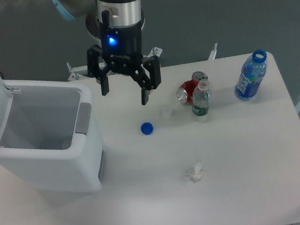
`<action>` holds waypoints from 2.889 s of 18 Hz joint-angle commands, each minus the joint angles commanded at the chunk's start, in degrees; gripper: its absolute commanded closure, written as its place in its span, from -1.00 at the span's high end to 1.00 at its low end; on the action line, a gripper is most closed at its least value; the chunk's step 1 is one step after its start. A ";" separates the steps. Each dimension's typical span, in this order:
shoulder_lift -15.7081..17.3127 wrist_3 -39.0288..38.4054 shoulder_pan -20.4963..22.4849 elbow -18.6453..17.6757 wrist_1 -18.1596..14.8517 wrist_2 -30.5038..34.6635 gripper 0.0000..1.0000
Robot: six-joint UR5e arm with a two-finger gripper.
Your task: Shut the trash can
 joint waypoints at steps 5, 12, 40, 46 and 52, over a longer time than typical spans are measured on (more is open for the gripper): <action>0.97 -0.18 0.53 -0.26 -0.26 0.18 1.00; 4.39 -5.17 0.62 -1.49 -0.26 -0.35 1.00; 12.22 -32.17 -14.14 0.18 3.60 -16.52 1.00; 12.13 -31.99 -17.75 0.53 5.89 -19.07 1.00; 10.64 -31.64 -20.47 0.44 6.42 -26.01 1.00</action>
